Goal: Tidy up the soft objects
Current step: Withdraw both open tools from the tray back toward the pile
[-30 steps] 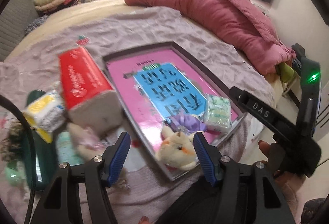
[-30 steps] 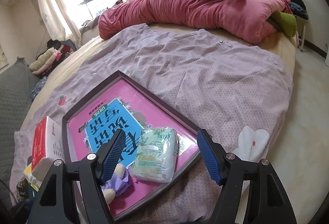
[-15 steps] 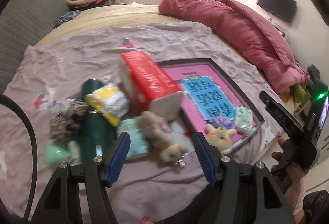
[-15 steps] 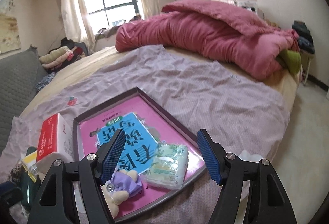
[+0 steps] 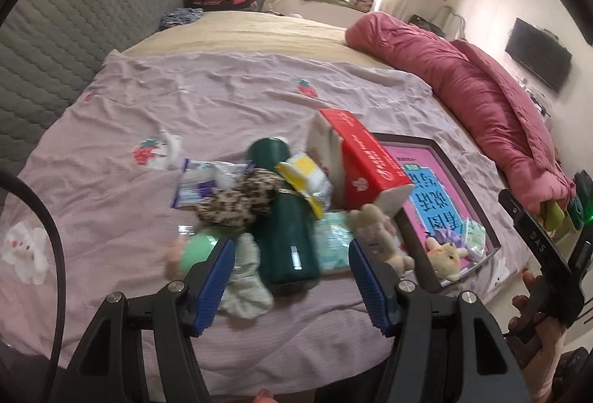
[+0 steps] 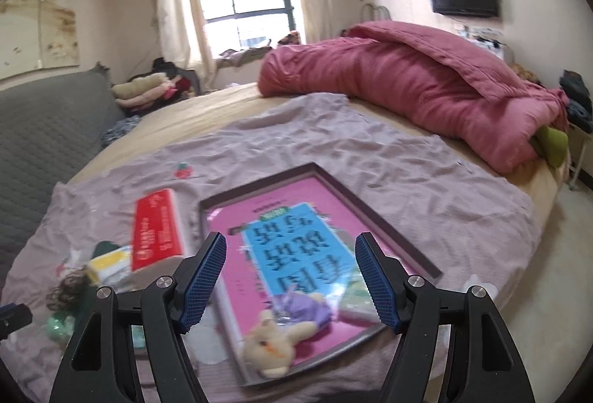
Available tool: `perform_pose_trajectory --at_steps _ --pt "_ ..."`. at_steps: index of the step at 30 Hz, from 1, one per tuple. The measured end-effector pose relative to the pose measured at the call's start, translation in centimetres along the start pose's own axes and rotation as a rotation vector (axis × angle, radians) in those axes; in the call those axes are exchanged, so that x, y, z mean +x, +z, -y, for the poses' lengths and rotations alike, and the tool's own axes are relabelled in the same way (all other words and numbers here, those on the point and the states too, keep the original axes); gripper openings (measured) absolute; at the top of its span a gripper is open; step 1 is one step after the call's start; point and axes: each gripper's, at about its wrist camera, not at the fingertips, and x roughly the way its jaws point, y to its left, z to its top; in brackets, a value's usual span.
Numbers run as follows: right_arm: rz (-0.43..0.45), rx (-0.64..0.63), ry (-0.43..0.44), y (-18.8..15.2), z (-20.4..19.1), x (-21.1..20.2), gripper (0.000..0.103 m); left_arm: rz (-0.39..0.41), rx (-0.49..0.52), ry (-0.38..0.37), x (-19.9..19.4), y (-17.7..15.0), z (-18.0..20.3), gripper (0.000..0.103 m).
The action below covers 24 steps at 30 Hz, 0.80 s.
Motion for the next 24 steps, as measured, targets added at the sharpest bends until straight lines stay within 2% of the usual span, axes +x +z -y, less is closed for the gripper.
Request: perform_pose_trajectory --at_steps 7,19,24 --pt "0.032 -0.078 0.070 0.5 -2.9 -1.8 0.074 0.037 -0.051 0.043 -1.9 0.1 -3.0 0.064" --pt "-0.036 -0.049 0.244 0.9 -6.8 -3.9 0.074 0.051 -0.135 0.113 -3.2 -0.4 -8.8 0.064" --pt "-0.037 -0.111 0.285 0.0 -8.9 -4.5 0.074 0.047 -0.168 0.121 -3.1 -0.7 -10.6 0.064"
